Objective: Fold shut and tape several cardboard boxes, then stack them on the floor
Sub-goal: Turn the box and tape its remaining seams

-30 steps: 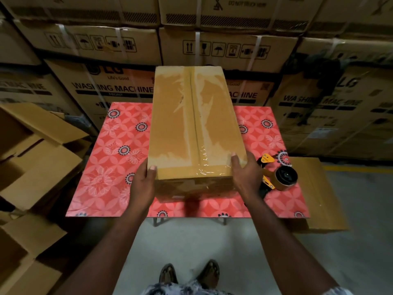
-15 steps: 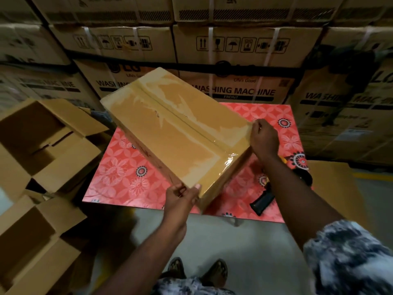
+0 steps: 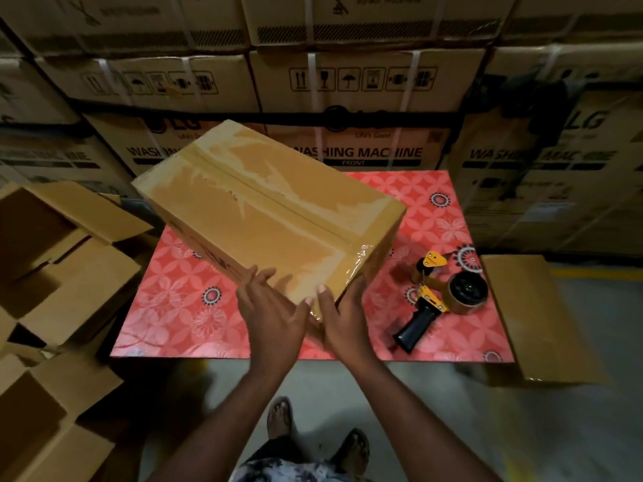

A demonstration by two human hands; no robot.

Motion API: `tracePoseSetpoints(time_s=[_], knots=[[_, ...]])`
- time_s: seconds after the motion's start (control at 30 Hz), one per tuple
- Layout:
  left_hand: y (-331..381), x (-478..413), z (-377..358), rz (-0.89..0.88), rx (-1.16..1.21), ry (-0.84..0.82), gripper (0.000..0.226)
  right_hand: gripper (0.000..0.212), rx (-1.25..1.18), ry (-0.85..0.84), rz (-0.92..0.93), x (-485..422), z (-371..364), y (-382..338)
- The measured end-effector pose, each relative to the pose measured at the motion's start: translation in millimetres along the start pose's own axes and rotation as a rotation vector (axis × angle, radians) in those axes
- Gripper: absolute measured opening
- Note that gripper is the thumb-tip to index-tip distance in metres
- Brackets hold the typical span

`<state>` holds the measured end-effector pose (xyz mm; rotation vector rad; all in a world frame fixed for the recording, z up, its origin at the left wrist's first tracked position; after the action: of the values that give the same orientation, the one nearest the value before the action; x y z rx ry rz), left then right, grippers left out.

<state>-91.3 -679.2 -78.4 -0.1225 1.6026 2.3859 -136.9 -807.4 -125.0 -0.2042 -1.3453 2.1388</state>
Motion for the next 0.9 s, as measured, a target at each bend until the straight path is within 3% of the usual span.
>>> tracePoseSetpoints(time_s=[0.07,0.2,0.33,0.5,0.6,0.67,0.8,0.9], knots=[[-2,-14,-5,-0.11,-0.125,-0.15,0.06,0.105,-0.039,-0.014,0.01,-11,7,4],[-5,-36,-20,-0.116,-0.375,-0.453,0.065,0.105,-0.082,-0.169,0.012,-46,35,21],[-5,-60,-21,-0.176,-0.434,-0.534,0.075,0.079,-0.094,-0.269,0.046,-85,82,23],[-32,-112,11,-0.178,-0.435,-0.44,0.071,0.05,0.107,-0.016,0.043,-107,101,0],[-54,-145,50,-0.106,-0.491,-0.317,0.064,0.053,0.47,0.325,0.042,-84,74,-14],[-72,-168,82,-0.049,-0.528,-0.256,0.066,0.056,0.697,0.455,0.022,-62,48,-17],[-114,-216,151,0.006,-0.64,-0.139,0.068,0.072,0.834,0.459,0.021,-40,11,-19],[-131,-233,181,0.046,-0.597,-0.041,0.056,0.077,0.81,0.457,0.032,-41,6,-17]])
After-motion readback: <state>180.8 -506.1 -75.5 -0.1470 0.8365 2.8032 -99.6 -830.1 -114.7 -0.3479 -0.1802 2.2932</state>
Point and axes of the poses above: each hand's wrist, its own x-axis away from the middle knuckle, its own z-axis out of the back of the hand, y = z × x, the point moved 3 cm from there along -x, towards the middle knuckle, and after that the axes turned 10 degrees about x, right-handed, at the moved point
